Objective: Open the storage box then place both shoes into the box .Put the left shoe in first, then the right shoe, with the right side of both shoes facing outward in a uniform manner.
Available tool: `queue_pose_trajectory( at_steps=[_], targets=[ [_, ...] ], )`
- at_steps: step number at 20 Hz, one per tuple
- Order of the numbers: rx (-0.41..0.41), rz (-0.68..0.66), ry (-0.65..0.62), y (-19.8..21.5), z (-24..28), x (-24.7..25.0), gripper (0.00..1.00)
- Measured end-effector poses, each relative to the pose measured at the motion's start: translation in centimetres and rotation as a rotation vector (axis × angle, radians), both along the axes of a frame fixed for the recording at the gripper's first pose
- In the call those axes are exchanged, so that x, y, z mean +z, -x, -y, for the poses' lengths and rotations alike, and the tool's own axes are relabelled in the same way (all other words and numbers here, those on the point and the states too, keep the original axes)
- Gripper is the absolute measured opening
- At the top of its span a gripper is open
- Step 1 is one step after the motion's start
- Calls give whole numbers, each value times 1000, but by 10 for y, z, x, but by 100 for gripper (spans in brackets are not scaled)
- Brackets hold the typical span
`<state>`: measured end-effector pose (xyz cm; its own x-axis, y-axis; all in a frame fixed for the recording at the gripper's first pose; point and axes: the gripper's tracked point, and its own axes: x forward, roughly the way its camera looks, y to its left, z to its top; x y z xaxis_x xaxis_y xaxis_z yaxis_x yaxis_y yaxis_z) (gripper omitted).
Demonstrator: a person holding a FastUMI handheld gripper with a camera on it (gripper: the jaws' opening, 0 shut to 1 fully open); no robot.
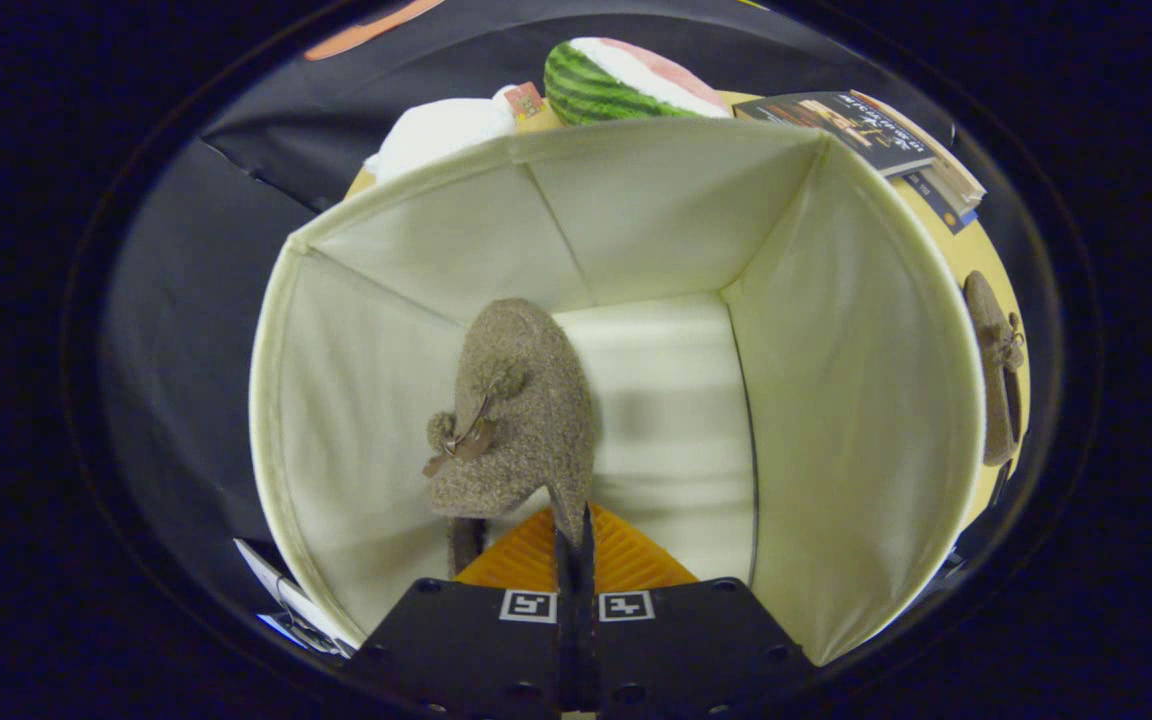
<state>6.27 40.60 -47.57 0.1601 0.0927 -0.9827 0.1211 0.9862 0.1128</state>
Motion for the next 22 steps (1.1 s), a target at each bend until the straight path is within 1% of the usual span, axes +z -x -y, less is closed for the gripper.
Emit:
queue_pose_trajectory(
  at_steps=[2, 4, 5, 6, 7, 9, 10, 11, 12, 13, 14, 15, 16, 18, 19, 22],
  targets=[
    [7, -17, 18, -2, 1, -6, 2],
    [48, -39, 23, 1, -3, -10, 2],
    [69, -54, 28, 4, -3, -12, 4],
    [80, -55, 16, 5, -7, -14, 4],
    [94, -54, 15, 5, -6, -13, 8],
    [109, -23, -8, 0, -8, -11, 8],
    [125, -8, -15, -1, -6, -6, 17],
    [141, 3, -12, -1, -4, -3, 21],
    [141, 18, -29, 2, -5, 7, 22],
    [143, 25, -41, 6, -5, 14, 29],
    [149, 39, -65, 8, -7, 25, 30],
    [165, 58, -84, 9, -7, 36, 36],
    [186, 77, -97, 12, -4, 50, 49],
    [239, 142, -143, 14, -2, 80, 64],
    [271, 175, -150, 15, 5, 94, 69],
    [359, 256, -176, 25, 29, 132, 90]
  ],
)
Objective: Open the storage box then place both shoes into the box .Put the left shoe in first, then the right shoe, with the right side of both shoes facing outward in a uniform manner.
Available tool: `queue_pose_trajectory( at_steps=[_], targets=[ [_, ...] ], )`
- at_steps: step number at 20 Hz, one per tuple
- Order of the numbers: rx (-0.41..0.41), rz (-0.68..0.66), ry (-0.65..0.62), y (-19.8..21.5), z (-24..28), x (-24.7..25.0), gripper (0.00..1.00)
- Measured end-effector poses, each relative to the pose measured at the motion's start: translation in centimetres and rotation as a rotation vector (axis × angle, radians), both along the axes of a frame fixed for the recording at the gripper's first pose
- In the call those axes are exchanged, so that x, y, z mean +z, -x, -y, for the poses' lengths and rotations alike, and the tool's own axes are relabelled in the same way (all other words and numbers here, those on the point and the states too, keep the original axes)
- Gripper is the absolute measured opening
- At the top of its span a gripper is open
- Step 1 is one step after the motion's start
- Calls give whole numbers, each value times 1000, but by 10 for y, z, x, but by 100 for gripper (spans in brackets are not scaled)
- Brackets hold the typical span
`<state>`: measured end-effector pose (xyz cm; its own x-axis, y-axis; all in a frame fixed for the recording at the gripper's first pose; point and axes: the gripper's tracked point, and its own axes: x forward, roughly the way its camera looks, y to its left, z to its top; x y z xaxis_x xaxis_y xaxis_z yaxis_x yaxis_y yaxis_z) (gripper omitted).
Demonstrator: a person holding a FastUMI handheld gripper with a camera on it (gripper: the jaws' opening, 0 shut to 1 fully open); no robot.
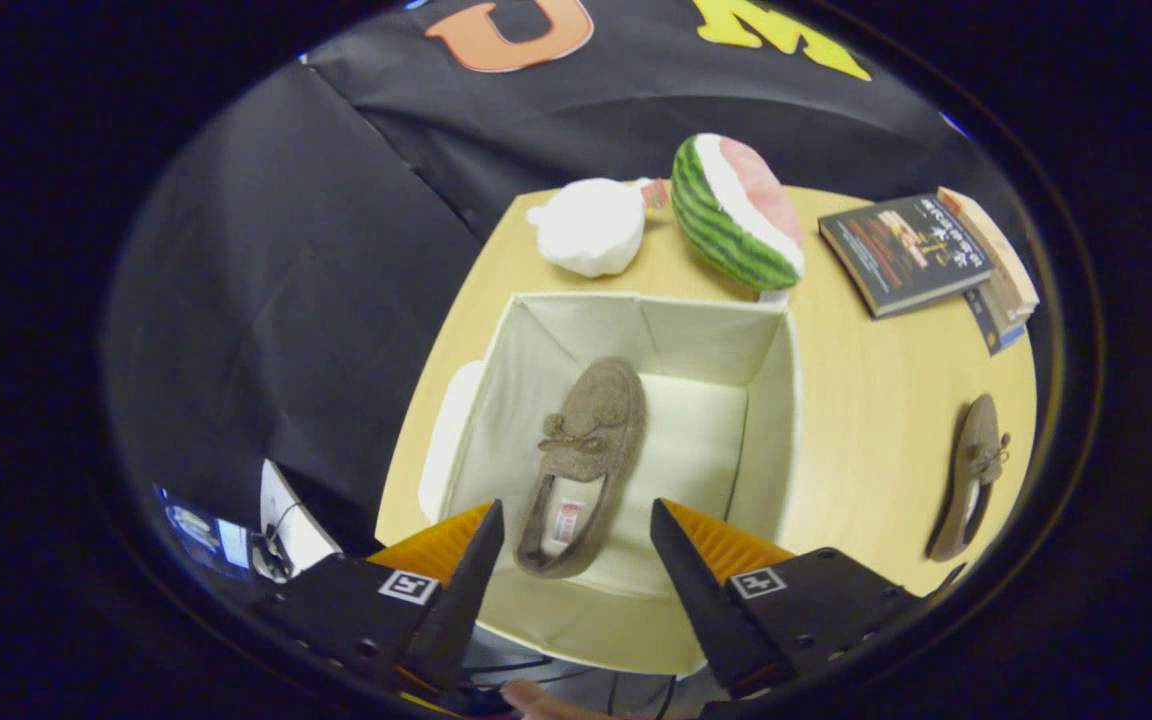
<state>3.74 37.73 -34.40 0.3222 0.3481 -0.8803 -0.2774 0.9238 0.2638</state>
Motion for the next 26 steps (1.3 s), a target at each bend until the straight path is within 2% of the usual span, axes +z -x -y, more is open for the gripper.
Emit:
queue_pose_trajectory(
  at_steps=[1, 3, 9, 21, 26],
  targets=[
    [20, 12, -5, 4, 10, 10, 95],
    [34, 28, -13, 11, 34, 24, 97],
    [4, 63, 20, 13, 133, 32, 96],
    [-191, -20, 153, 0, 358, -38, 97],
    [-216, -37, 224, -11, 427, -67, 97]
  ],
)
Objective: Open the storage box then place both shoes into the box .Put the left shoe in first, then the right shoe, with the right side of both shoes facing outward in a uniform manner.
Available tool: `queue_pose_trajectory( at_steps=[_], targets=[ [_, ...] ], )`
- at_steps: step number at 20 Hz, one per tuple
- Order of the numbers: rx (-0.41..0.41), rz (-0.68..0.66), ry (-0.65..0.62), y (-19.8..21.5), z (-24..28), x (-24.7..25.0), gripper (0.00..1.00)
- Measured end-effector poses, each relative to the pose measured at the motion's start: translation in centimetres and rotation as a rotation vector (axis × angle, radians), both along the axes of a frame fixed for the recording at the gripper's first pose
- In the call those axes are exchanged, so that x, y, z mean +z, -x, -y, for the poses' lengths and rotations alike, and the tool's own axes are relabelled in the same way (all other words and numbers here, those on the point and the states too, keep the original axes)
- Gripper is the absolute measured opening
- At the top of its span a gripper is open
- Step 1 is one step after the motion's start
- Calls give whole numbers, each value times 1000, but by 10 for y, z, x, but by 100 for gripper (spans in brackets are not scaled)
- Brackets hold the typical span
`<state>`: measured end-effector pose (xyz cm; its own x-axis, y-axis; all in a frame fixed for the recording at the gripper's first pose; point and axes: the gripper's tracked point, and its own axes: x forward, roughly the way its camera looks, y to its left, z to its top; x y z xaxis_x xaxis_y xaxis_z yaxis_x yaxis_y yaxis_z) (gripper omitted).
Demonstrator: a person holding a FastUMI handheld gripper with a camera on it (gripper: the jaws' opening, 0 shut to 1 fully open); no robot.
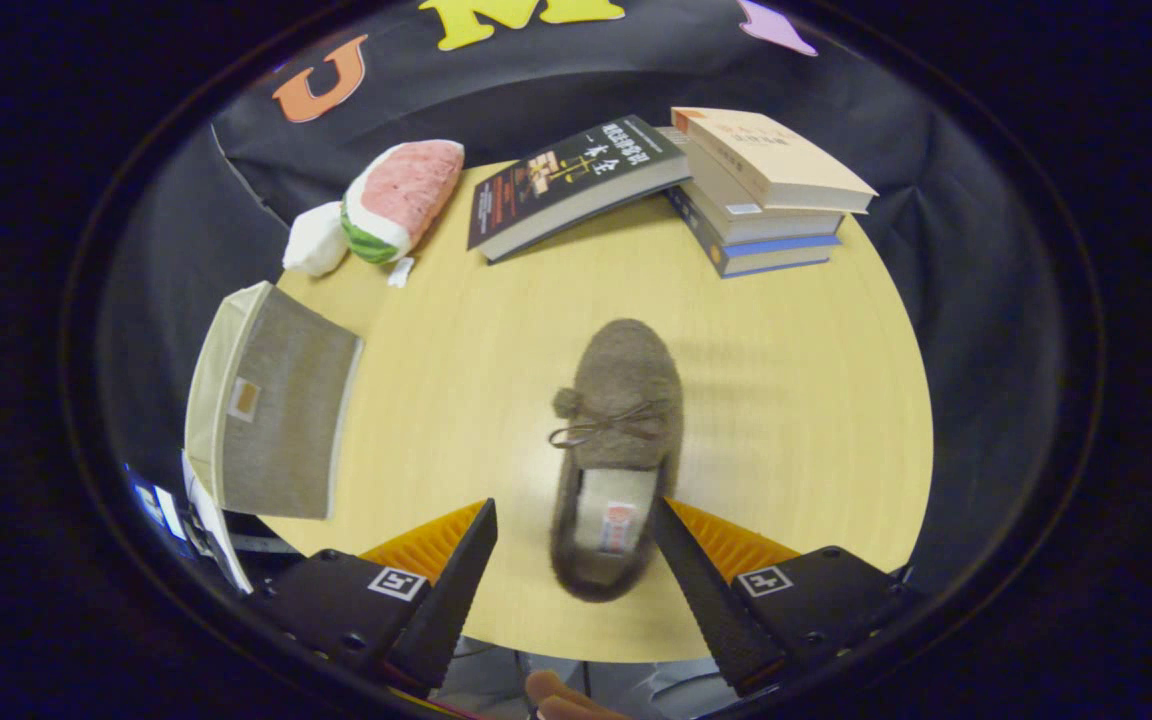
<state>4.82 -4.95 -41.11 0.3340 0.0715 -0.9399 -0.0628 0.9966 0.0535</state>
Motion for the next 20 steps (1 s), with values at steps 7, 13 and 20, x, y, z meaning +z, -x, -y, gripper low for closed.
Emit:
queue_pose_trajectory(
  at_steps=[7, 13, 20],
  targets=[
    [-66, -47, 108, -14, 60, -45, 97],
    [-69, -86, 110, -14, 55, -71, 70],
    [-127, -90, 7, -17, 33, -74, 14]
  ],
)
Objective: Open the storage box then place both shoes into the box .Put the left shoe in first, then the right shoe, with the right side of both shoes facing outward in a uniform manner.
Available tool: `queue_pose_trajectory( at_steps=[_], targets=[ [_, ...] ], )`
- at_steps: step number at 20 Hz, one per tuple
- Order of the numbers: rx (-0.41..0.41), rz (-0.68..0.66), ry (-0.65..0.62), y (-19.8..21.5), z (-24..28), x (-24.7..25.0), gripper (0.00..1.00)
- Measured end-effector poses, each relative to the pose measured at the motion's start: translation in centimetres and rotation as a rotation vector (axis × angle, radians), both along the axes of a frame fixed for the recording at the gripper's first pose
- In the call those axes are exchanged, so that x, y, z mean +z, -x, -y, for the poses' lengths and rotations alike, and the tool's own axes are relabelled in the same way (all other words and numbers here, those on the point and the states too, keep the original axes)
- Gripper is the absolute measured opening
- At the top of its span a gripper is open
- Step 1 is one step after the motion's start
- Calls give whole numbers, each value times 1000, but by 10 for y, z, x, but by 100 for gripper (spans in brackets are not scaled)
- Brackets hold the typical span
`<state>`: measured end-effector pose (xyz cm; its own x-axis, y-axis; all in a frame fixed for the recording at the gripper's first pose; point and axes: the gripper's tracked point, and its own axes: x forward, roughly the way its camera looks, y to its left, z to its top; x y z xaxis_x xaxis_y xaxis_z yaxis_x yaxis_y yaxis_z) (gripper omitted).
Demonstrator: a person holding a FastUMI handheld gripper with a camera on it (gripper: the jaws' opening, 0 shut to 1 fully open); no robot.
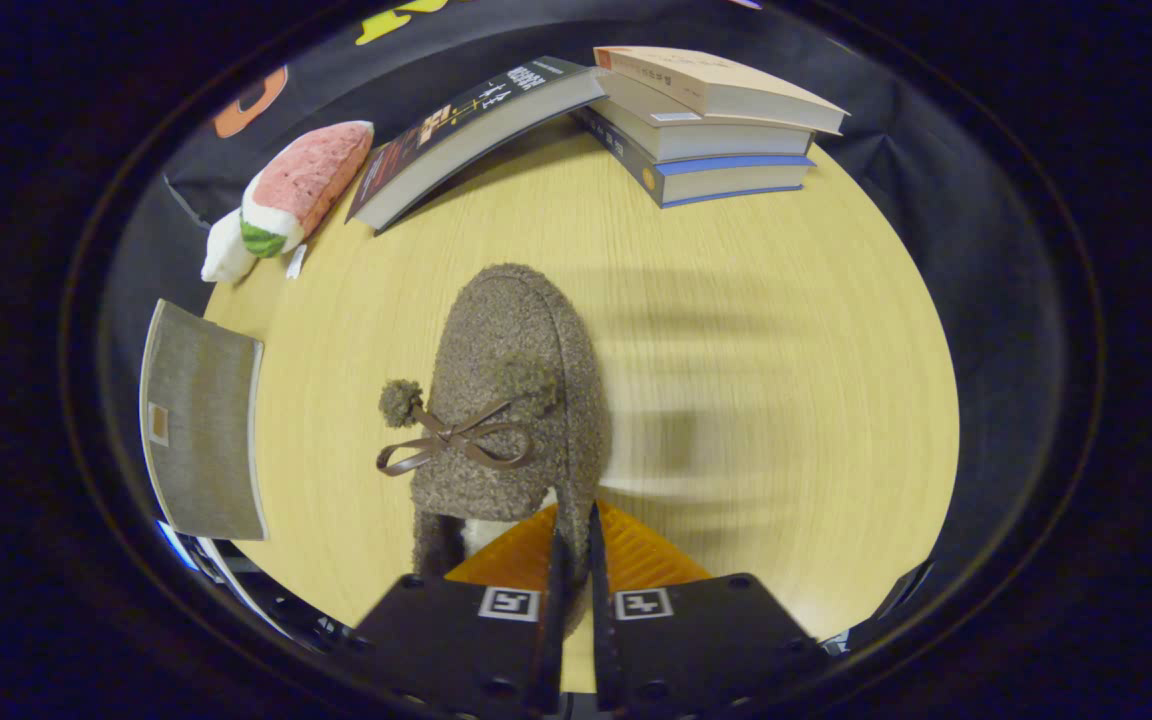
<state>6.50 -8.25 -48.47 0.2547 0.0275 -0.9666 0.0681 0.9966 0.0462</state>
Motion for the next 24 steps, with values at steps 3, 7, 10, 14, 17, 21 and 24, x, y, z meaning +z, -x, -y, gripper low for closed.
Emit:
queue_pose_trajectory(
  at_steps=[3, 7, 10, 14, 17, 21, 24],
  targets=[
    [-48, -33, -6, 9, 1, 2, 3],
    [-143, -50, -50, 23, -5, 14, 0],
    [-200, -52, -102, 33, -18, 34, 0],
    [-209, 5, -146, 35, -48, 86, 0],
    [-182, 54, -165, 32, -84, 129, 0],
    [-117, 108, -193, 23, -152, 174, 0],
    [-53, 121, -209, 23, -218, 198, 0]
  ],
)
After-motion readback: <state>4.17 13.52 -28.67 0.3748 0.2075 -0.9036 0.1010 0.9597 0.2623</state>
